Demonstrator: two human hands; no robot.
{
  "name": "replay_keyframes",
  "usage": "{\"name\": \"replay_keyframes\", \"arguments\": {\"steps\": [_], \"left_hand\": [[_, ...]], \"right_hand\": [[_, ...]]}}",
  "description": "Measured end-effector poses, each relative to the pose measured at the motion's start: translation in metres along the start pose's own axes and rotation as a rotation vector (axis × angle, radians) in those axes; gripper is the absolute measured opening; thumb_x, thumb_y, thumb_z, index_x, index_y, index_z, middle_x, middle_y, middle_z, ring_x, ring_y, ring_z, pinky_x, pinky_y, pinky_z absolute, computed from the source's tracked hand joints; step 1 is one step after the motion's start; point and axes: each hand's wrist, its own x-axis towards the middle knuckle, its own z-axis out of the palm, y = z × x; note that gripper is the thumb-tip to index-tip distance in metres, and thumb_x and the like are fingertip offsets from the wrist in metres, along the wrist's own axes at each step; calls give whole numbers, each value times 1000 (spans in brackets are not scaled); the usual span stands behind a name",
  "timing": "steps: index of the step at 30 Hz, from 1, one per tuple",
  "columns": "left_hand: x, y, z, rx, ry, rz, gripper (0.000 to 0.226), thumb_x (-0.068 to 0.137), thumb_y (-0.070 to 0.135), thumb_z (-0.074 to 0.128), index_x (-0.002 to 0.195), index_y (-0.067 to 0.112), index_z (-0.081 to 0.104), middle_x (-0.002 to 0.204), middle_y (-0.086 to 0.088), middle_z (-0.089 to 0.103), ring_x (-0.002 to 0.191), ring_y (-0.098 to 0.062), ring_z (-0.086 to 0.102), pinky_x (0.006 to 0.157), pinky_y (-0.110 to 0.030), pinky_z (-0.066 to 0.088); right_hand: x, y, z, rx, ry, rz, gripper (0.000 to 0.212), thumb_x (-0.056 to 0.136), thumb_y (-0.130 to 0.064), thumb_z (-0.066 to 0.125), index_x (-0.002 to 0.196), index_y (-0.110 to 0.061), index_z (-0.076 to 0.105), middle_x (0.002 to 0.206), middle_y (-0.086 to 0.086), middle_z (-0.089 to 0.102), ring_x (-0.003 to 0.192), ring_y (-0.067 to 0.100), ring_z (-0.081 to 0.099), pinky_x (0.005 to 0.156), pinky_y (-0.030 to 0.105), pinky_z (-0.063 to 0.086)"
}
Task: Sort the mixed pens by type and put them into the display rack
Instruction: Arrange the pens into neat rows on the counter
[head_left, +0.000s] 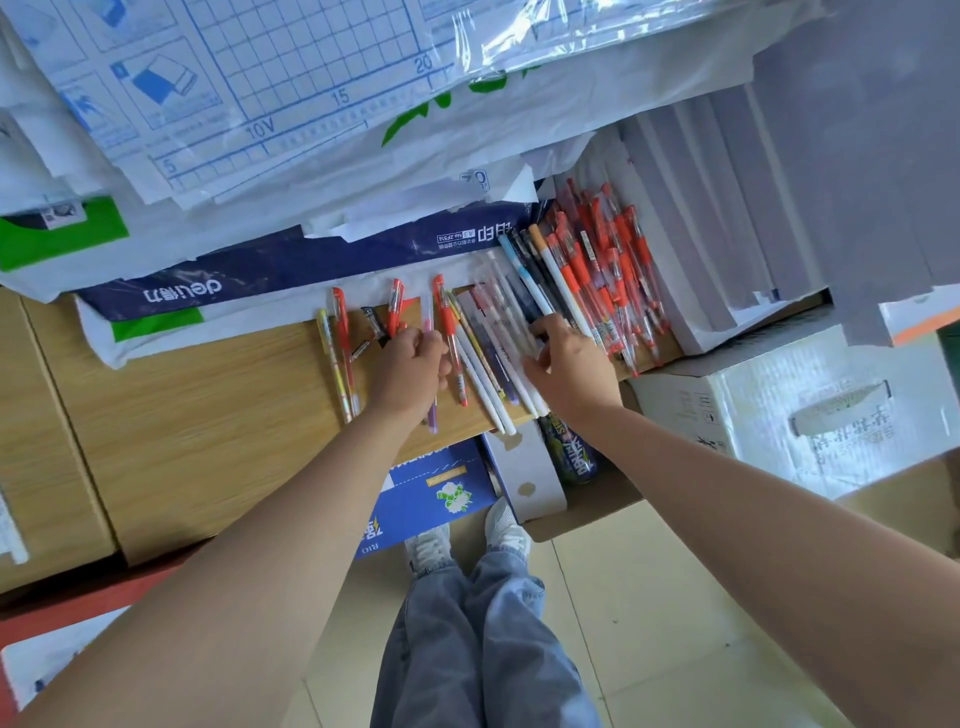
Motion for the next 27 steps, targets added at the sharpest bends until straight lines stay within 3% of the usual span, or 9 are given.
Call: {"name": "replay_keyframes", "arguments": {"steps": [3, 8, 12, 16, 19, 21, 25, 27], "left_hand": [[0, -3, 1, 18, 6, 9, 25, 103, 21, 39, 93, 6, 56, 72, -2, 56, 64, -14, 53, 57, -20, 47], [1, -5, 4, -11, -9, -26, 24, 102, 17, 40, 94, 2, 57, 72, -5, 54, 63, -18, 51, 60, -30, 47], [4, -9, 4, 34, -5, -33, 25, 101, 21, 42, 90, 7, 59, 73, -4, 58, 68, -21, 56, 69, -36, 50], [6, -10, 3, 48, 24, -64, 25, 100, 24, 45, 87, 12, 62, 72, -3, 61, 69, -24, 59, 76, -46, 54], [4, -9, 2, 45, 37, -72, 24, 99, 20, 47, 82, 11, 61, 69, -3, 59, 66, -25, 58, 74, -44, 53], [3, -10, 1, 36, 38, -78, 23, 99, 19, 47, 81, 12, 60, 70, -3, 60, 67, -25, 58, 74, -44, 53], [1, -13, -3, 66, 31, -68, 25, 100, 23, 45, 88, 9, 62, 79, -5, 63, 76, -29, 60, 70, -44, 54], [0, -13, -4, 82, 28, -56, 28, 100, 23, 44, 94, 4, 63, 84, -9, 65, 81, -33, 62, 69, -40, 53]], "right_hand": [[1, -6, 12, 43, -18, -7, 35, 92, -25, 59, 121, -10, 46, 85, 6, 64, 73, 24, 62, 61, 37, 54], [1, -14, 19, 128, -81, -53, 41, 88, -28, 65, 120, -11, 46, 84, 5, 64, 73, 22, 61, 62, 37, 54], [-1, -2, 5, 116, 30, -68, 30, 90, -23, 62, 117, -13, 53, 81, -2, 63, 67, 16, 57, 56, 27, 47], [-1, 8, -3, 108, 25, -99, 15, 89, -22, 60, 103, -17, 62, 75, -3, 64, 64, 16, 59, 58, 33, 53], [-2, -2, 2, 126, -92, -201, 18, 92, -23, 59, 109, -19, 63, 78, -2, 66, 57, 7, 53, 59, 29, 52], [0, -7, 7, 71, -129, -175, 23, 93, -24, 58, 115, -19, 61, 85, 0, 69, 64, 12, 57, 60, 28, 51], [4, -4, 10, 36, -30, -95, 23, 93, -24, 57, 115, -16, 60, 83, 3, 69, 64, 17, 56, 49, 21, 39], [4, -1, 7, 26, 30, -63, 21, 94, -23, 55, 113, -16, 58, 77, 3, 67, 61, 18, 57, 48, 23, 40]]}}
